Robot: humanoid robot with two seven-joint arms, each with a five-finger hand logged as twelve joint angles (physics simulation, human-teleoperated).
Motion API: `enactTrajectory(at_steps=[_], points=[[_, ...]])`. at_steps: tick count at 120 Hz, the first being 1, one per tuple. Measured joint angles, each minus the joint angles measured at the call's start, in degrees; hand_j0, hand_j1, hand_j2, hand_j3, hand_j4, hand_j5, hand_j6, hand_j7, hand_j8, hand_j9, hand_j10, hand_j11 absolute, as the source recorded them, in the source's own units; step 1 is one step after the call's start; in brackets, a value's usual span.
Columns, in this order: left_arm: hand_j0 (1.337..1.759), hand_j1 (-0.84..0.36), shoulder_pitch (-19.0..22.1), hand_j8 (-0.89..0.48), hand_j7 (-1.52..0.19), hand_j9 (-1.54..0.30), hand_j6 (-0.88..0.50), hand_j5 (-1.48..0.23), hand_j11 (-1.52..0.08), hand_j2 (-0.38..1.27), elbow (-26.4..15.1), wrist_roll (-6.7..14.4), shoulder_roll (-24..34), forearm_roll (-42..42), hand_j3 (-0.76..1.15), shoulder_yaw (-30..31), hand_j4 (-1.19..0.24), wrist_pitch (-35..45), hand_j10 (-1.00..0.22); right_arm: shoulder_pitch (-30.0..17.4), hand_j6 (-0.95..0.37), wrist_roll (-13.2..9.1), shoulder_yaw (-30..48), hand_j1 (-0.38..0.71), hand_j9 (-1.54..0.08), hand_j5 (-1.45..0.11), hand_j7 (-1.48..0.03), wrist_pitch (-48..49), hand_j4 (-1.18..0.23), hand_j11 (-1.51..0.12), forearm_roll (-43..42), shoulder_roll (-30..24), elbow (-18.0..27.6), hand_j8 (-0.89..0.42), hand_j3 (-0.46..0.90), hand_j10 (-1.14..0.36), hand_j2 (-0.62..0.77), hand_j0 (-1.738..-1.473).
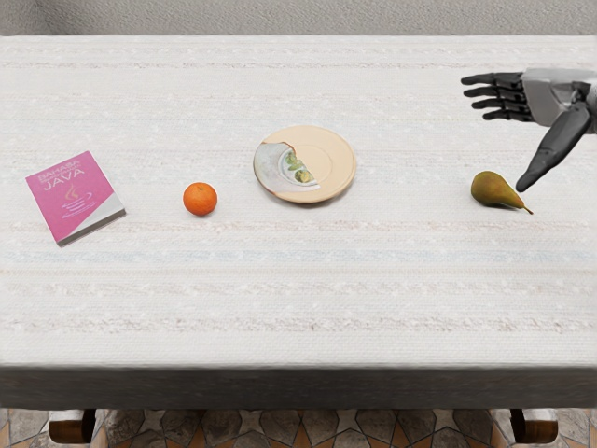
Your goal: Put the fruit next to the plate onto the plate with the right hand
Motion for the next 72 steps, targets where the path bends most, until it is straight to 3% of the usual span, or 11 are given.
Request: enactTrajectory(at_steps=[21,26,36,42,56,64,72], points=[[1.658,0.35,-0.02,0.00,0.00,0.00,0.00,0.00,0.00,0.00,0.00,0.01,0.00,-0.01,0.00,0.00,0.00,0.00,0.00,-0.18,-0.03,-0.81,0.98,-0.32,-0.04,-0.04,-0.04,0.01,-0.03,-0.04,0.07,0.73,2.46,-0.03,0.00,-0.03,0.00,-1.658],[1.658,0.35,0.01,0.00,0.00,0.00,0.00,0.00,0.00,0.00,0.00,0.01,0.00,0.00,0.00,0.00,0.00,0.00,0.00,0.07,-0.03,-3.95,1.70,-0.32,-0.04,-0.04,-0.04,0.01,-0.03,-0.04,0.10,0.79,2.98,-0.03,0.00,-0.03,0.00,-1.658],[1.658,0.35,-0.05,0.00,0.00,0.00,0.00,0.00,0.00,0.00,0.00,0.00,0.00,-0.01,0.00,0.00,0.00,0.00,0.00,0.39,-0.03,-12.38,4.51,-0.32,-0.04,-0.04,-0.04,0.01,-0.03,-0.04,0.04,1.09,3.65,-0.03,0.00,-0.03,0.00,-1.658],[1.658,0.35,-0.01,0.00,0.00,0.00,0.00,0.00,0.00,0.00,0.00,0.00,0.00,-0.01,0.00,0.00,0.00,0.00,0.00,0.52,-0.03,-15.95,5.50,-0.32,-0.04,-0.04,-0.04,0.01,-0.03,-0.04,-0.61,0.69,4.55,-0.03,0.00,-0.03,0.00,-1.658],[1.658,0.35,-0.06,0.00,0.00,0.00,0.00,0.00,0.00,0.00,0.00,0.00,0.00,-0.02,0.00,0.00,0.00,0.00,0.00,-0.19,-0.03,-20.67,5.99,-0.32,-0.04,-0.04,-0.04,-0.76,-0.03,-0.04,-6.05,0.31,10.48,-0.03,0.00,-0.03,0.00,-1.658],[1.658,0.35,-0.01,0.00,0.00,0.00,0.00,0.00,0.00,0.00,0.00,0.00,0.00,-0.01,0.00,0.00,0.00,0.00,0.00,-0.62,-0.03,-22.21,5.55,-0.32,-0.04,-0.04,-0.04,-4.13,-0.03,-0.04,-10.47,0.75,12.83,-0.03,0.00,-0.03,0.00,-1.658],[1.658,0.35,-0.05,0.00,0.00,0.00,0.00,0.00,0.00,0.00,0.00,0.00,0.00,-0.02,0.00,0.00,0.00,0.00,0.00,-0.87,-0.03,-25.30,4.85,-0.32,-0.04,-0.04,-0.04,-8.95,-0.03,-0.04,-15.13,2.48,14.10,-0.03,0.00,-0.03,0.00,-1.658]])
